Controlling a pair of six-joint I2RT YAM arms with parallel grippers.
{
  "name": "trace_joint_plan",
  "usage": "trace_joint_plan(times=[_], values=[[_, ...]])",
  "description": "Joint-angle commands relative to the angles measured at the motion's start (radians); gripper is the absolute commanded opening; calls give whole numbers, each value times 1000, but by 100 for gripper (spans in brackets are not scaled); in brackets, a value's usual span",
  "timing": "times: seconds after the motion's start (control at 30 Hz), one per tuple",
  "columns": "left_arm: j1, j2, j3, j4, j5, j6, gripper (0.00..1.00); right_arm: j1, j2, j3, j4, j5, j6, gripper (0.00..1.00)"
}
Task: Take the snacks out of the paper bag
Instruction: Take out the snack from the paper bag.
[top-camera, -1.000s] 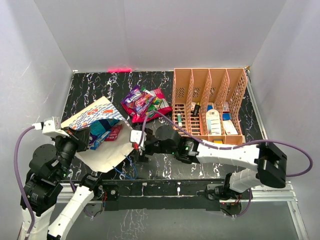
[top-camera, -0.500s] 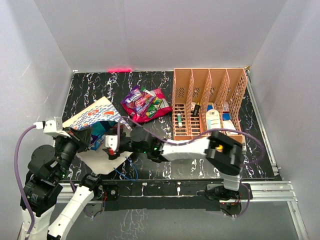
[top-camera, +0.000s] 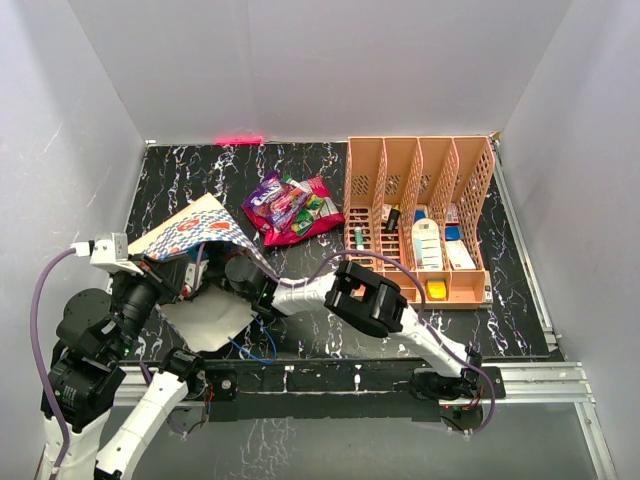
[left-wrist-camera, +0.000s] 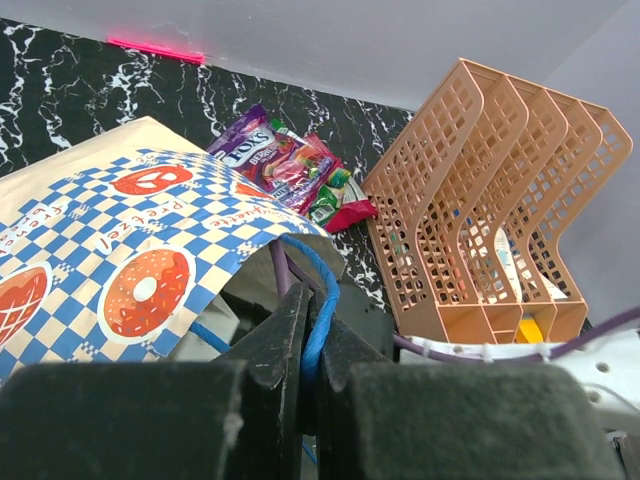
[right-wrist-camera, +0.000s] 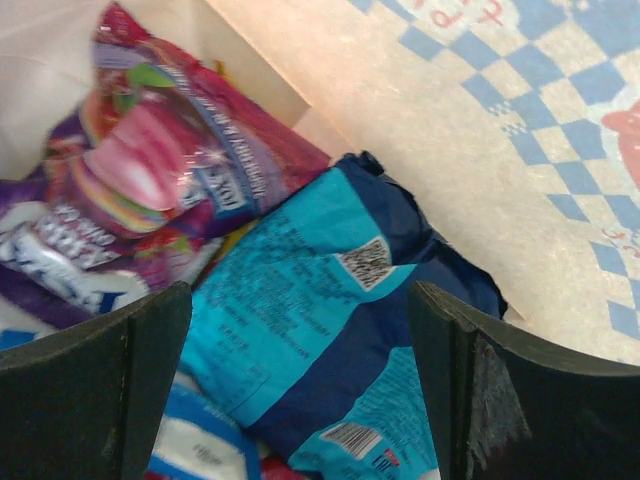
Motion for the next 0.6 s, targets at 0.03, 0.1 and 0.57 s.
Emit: trace_joint_plan(times=[0.03,0.1,0.57], values=[[-1,-8,0,48,52,-10,0,-39,69,156,83,26,-18,94],[-1,-12,4,43,48,-6,0,-43,96,192,92,32,-3,96],[-2,-17,23,20,41,-2,0,-85,302,497,44,102,200,88]])
